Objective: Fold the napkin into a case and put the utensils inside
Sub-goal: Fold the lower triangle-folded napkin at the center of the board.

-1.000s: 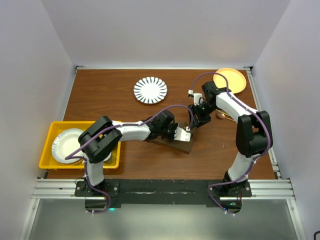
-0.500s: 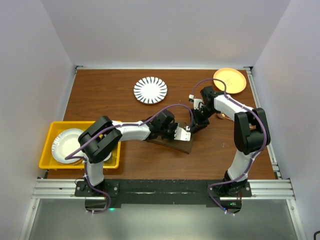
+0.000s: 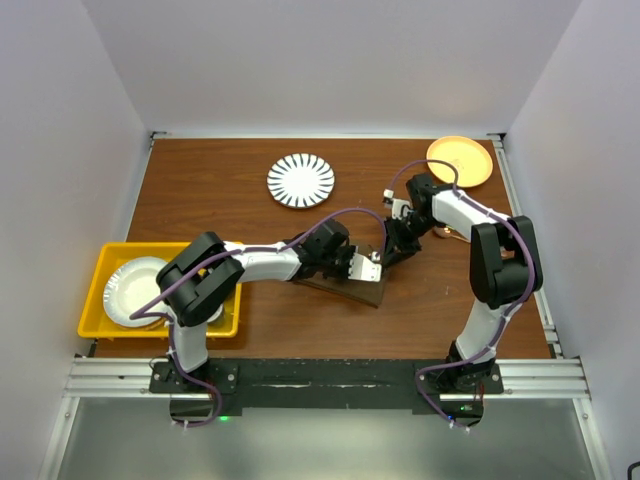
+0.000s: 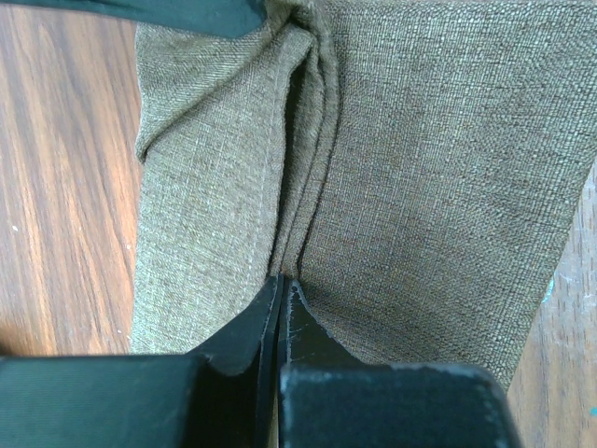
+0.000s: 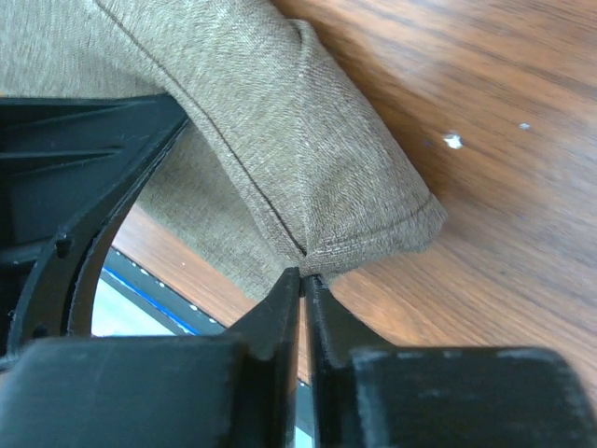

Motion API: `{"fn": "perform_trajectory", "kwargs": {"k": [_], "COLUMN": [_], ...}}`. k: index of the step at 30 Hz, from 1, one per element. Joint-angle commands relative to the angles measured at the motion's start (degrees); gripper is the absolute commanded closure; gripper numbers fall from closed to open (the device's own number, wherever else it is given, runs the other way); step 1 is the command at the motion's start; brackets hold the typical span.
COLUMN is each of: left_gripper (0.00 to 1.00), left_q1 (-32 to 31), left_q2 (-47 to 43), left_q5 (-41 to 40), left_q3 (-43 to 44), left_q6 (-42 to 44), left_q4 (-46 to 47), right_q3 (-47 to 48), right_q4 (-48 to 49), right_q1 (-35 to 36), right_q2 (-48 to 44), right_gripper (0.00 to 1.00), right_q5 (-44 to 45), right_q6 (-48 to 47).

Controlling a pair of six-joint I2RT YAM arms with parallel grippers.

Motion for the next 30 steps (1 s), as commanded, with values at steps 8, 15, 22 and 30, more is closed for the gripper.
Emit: {"fn": "perform_trajectory", "kwargs": {"k": [8,15,22,30], "left_gripper": [1.00,1.00,1.00,1.00], "left_q1": [-0.3,-0.3,-0.3,-0.3], "left_q2": [0.8,0.9,0.9,0.8], "left_q5": [1.5,1.6,1.6,1.8], "left_q3": [0.1,0.2,0.1,0.1], "left_q6": [-2.1,-2.3,-2.3,-2.7], "left_q4": [-2.8,-3.0,-3.4,-3.9], "right_q3": [-4.2,-3.7,-2.1,-3.3], "right_q4": [6.5,7.8,5.3,4.2], "right_q1": [-0.7,-0.6,-0.6,0.4], "right_q2": [-0.8,-0.9,-2.3,0.5], "right_gripper": [0.71,0.71,1.00,1.00], "right_q5": [-2.0,-2.6,-5.2,-5.2], "right_q6": [3.7,4.1,0.6,-1.9]}}
